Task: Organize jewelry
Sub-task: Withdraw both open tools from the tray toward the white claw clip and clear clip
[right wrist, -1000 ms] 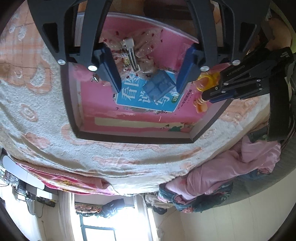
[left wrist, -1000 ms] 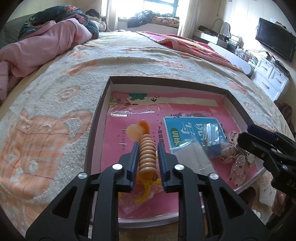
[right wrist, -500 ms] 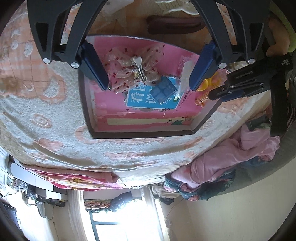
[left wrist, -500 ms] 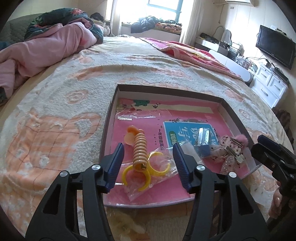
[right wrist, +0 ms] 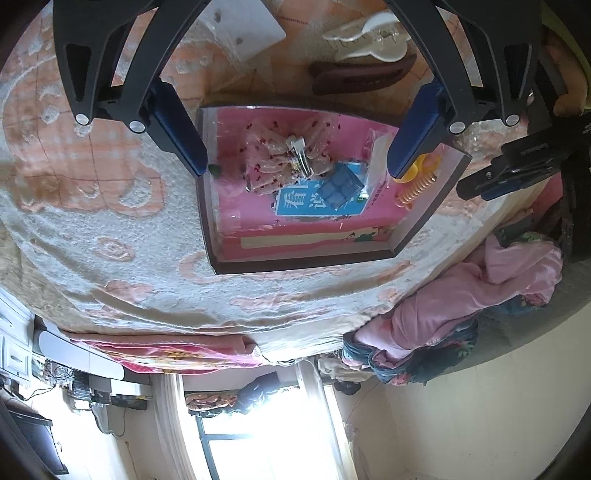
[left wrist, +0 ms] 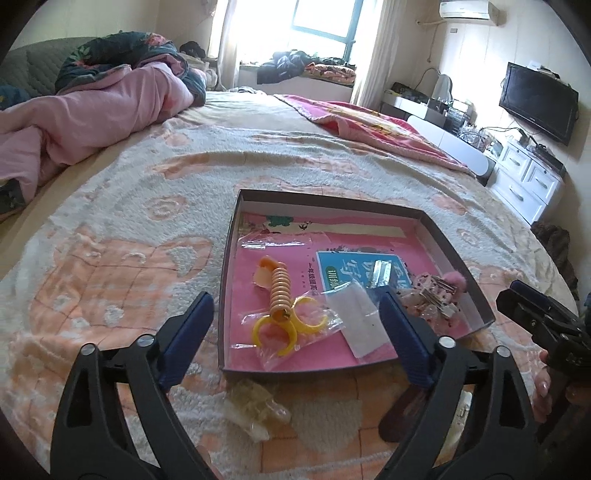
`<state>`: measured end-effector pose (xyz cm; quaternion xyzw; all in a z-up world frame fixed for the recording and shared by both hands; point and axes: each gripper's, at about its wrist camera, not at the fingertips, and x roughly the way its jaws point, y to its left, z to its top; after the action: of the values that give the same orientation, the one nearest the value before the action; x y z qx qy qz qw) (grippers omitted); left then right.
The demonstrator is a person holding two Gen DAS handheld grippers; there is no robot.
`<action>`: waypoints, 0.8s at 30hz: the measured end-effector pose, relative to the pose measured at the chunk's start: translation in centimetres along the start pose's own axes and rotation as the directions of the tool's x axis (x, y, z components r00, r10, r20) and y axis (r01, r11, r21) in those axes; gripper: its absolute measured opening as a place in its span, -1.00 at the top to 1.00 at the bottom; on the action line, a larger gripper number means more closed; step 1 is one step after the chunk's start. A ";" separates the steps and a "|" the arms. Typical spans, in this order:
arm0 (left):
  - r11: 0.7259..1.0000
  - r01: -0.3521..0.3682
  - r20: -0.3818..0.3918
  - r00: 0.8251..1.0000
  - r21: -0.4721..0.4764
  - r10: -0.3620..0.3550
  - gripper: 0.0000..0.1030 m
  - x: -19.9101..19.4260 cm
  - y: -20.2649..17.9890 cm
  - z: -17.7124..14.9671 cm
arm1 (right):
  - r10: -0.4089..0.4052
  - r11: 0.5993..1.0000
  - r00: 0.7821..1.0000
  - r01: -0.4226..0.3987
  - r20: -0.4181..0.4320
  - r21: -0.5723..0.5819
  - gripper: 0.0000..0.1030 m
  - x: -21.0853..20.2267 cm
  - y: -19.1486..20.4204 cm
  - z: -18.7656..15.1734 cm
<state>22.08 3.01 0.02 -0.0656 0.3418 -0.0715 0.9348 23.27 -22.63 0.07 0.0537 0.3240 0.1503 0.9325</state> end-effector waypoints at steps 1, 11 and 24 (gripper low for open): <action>1.000 -0.001 0.004 1.000 0.001 0.001 -0.71 -0.3 0.0 -0.1 | 0.000 1.000 1.000 0.000 0.002 -0.002 -0.85 -0.2 0.0 -0.1; 1.000 0.007 0.024 1.000 -0.003 -0.007 -0.73 -2.2 -0.2 -0.8 | 0.006 0.999 0.999 -0.004 0.038 -0.047 -0.85 -2.7 1.0 -1.2; 1.000 0.023 0.036 0.999 -0.018 -0.022 -0.75 -4.7 -0.2 -2.7 | 0.036 0.994 0.998 -0.031 0.050 -0.101 -0.87 -4.9 3.1 -2.8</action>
<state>16.78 3.43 1.01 -0.0794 0.3248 -0.0778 0.9392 17.11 -21.21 1.40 0.0160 0.2909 0.1805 0.9394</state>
